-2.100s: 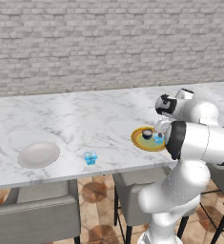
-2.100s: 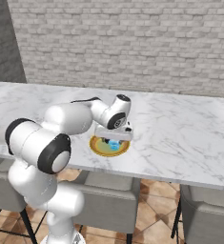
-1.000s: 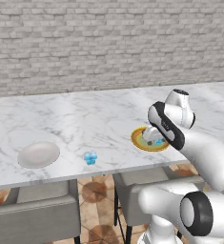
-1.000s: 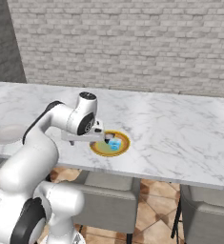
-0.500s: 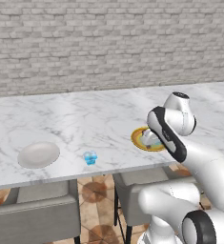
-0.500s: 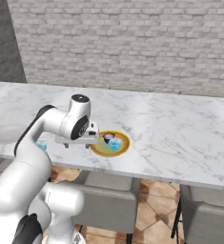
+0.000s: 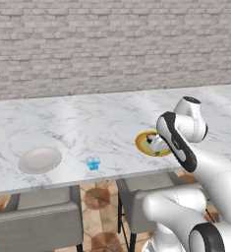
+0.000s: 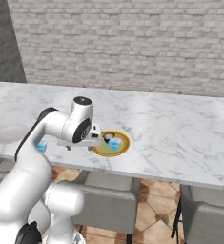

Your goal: Place two yogurt containers on each plate.

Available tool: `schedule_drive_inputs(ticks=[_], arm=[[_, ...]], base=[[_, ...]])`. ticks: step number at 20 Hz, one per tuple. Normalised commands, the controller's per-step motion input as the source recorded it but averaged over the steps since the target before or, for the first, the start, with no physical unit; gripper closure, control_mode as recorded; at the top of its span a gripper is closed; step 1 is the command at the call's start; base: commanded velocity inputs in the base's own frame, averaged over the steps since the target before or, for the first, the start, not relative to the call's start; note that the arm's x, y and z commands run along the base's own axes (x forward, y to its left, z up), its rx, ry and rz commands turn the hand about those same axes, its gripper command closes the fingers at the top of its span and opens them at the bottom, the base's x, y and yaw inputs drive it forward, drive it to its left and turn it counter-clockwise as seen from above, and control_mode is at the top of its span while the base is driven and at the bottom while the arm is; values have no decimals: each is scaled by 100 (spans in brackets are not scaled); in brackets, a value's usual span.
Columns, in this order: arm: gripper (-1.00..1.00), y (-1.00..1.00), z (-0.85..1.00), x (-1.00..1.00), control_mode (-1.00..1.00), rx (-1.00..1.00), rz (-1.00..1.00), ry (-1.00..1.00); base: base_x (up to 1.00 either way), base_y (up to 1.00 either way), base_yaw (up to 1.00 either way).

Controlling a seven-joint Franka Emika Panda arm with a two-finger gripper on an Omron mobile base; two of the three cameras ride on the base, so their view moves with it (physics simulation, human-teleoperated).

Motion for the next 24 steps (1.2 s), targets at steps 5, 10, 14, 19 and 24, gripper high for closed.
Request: schedule_drive_inputs(ticks=[5,10,14,19,24], arm=[[-100,0,0,0,100,0,0,0],[-100,0,0,0,100,0,0,0],[-100,0,0,0,100,0,0,0],[-100,0,0,0,100,0,0,0],[-100,0,0,0,100,0,0,0]], base=[[-47,1,0],[-68,23,0],[-35,70,0],[0,100,0],[0,100,0]])
